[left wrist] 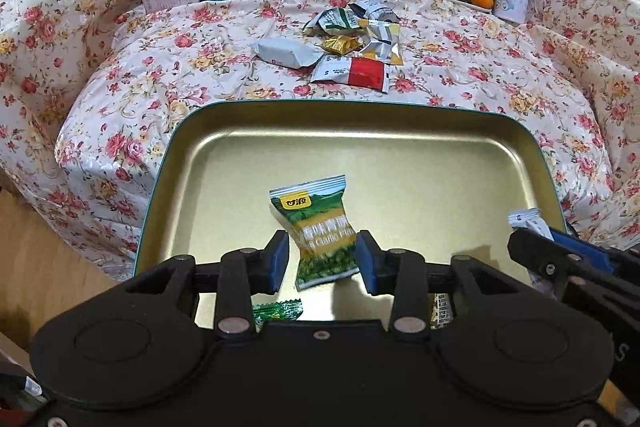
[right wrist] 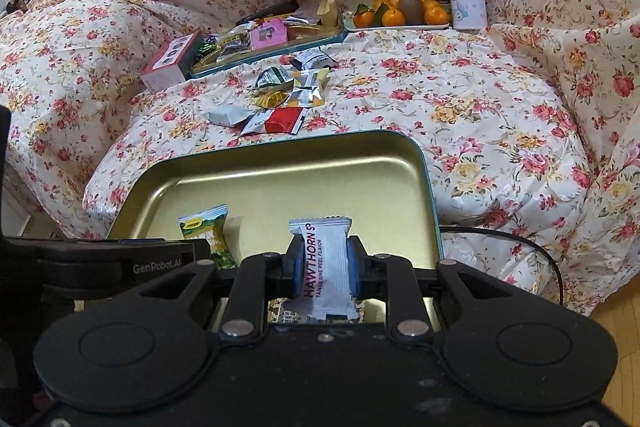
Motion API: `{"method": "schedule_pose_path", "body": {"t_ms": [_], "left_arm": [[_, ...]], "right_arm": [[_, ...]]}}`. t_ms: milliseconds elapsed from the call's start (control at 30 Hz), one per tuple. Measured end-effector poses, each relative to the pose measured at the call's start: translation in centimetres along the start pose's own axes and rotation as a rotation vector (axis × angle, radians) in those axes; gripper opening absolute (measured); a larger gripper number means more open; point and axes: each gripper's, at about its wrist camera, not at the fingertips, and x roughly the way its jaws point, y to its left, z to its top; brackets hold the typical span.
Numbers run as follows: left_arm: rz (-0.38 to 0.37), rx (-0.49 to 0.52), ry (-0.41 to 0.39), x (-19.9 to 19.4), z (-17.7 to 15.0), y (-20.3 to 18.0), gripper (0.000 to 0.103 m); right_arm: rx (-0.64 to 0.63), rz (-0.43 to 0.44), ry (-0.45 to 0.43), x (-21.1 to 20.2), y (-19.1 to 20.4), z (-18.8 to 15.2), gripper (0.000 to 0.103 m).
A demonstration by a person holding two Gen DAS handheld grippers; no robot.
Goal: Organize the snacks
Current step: 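Carry the green pea bag and Hawthorn bar over the rectangular gold tray while opening both tools, then lift both open tools away from the rectangular gold tray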
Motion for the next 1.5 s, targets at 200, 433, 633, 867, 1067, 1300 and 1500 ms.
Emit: {"method": "schedule_pose_path", "body": {"t_ms": [200,433,633,867,1067,1300,1500], "left_arm": [[0.001,-0.007,0.004,0.0,0.0,0.2,0.047],[0.001,0.000,0.005,0.0,-0.1,0.1,0.047],[0.005,0.002,0.001,-0.1,-0.1,0.1,0.047],[0.005,0.006,0.001,-0.2,-0.1,0.0,0.047],[0.011,0.003,-0.007,-0.4,0.0,0.1,0.047],[0.053,-0.019,-0.076,-1.2,0.8,1.1,0.047],[0.095,-0.001,-0.170,-1.2,2.4,2.5,0.047]], "right_arm": [[0.015,-0.019,-0.010,-0.1,-0.2,0.1,0.034],[0.006,-0.022,-0.011,-0.3,0.0,0.2,0.038],[0.003,-0.015,0.000,-0.2,0.1,0.1,0.039],[0.004,-0.012,0.003,-0.2,0.1,0.2,0.040],[0.004,-0.009,0.009,-0.1,0.1,0.1,0.042],[0.000,-0.008,0.008,-0.1,0.0,0.3,0.043],[-0.008,-0.015,-0.012,0.1,0.0,1.0,0.044]]}}
